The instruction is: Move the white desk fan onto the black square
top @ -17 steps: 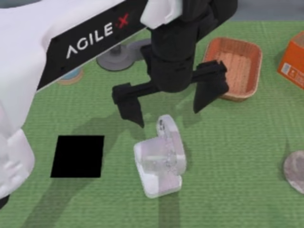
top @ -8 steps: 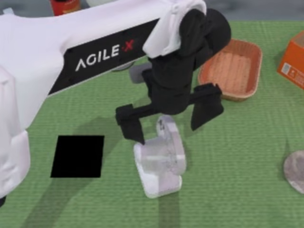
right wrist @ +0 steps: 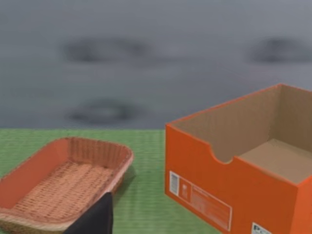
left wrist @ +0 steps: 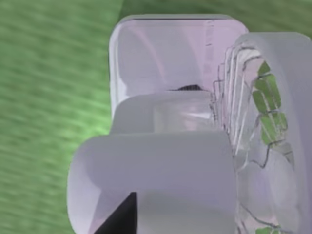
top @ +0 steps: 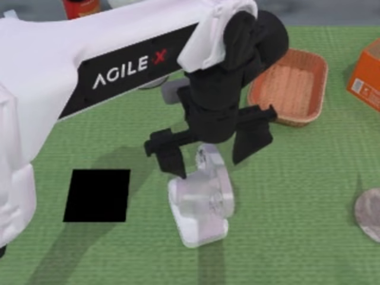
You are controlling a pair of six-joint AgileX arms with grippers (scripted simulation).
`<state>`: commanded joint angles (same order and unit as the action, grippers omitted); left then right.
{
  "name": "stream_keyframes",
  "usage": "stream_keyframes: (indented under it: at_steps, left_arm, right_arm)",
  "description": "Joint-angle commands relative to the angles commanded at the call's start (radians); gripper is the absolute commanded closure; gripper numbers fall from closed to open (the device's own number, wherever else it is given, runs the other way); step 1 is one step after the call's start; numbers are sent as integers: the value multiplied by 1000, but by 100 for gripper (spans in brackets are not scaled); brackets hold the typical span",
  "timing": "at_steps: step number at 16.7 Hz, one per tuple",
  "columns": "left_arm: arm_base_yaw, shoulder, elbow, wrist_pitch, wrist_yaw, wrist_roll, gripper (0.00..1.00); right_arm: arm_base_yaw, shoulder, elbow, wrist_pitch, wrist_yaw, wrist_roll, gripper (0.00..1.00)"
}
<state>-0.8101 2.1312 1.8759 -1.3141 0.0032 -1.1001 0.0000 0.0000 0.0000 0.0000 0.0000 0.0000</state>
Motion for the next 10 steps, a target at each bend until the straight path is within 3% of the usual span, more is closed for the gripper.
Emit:
stream_keyframes:
  at_steps: [8, 10]
  left_arm:
    - [0, 0, 0, 0, 0, 0, 98]
    - [0, 0, 0, 0, 0, 0, 100]
  right_arm:
    - [0, 0, 0, 0, 0, 0, 0]
    - [0, 0, 0, 0, 0, 0, 0]
